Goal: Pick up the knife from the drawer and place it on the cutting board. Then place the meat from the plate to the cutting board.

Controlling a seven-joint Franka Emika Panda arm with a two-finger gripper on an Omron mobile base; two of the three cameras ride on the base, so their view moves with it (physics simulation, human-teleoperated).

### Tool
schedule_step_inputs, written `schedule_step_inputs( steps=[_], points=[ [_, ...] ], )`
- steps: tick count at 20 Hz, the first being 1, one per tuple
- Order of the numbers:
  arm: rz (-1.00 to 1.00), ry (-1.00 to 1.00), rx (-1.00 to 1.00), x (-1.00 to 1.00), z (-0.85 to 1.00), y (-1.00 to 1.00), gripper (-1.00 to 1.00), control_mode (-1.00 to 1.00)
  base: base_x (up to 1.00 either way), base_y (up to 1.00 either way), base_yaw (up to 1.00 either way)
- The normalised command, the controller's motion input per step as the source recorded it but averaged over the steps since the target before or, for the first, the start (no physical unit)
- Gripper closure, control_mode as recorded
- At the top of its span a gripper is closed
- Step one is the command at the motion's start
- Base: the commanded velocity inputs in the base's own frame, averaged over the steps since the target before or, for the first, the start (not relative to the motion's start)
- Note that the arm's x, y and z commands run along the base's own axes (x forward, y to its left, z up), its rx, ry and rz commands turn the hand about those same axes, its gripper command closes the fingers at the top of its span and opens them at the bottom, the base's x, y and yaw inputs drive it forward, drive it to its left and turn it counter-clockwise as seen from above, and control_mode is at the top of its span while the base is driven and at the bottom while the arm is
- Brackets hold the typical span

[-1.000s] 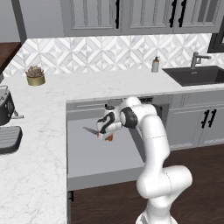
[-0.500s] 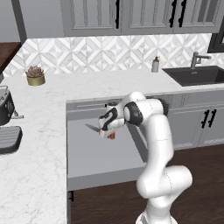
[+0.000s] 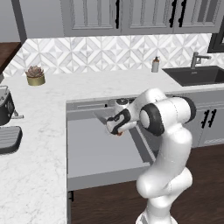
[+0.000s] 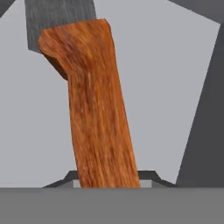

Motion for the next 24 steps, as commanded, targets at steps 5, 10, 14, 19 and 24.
schedule_step_inputs(
  steps=[5, 10, 14, 19, 24],
  points=[
    [-0.13, -0.2, 0.0, -1.0, 1.0, -0.15, 1.0, -1.0, 0.0, 0.0, 0.0],
    [-0.09, -0.12, 0.0, -1.0, 1.0, -0.29, 1.0, -1.0, 0.0, 0.0, 0.0],
    [-0.07, -0.01, 0.0, -1.0, 1.0, -0.25, 1.0, -1.0, 0.0, 0.0, 0.0],
    [-0.05, 0.08, 0.01, -1.0, 1.0, -0.29, 1.0, -1.0, 0.0, 0.0, 0.0],
    [0.02, 0.28, 0.01, -1.0, 1.0, -0.35, 1.0, -1.0, 0.0, 0.0, 0.0]
  ],
)
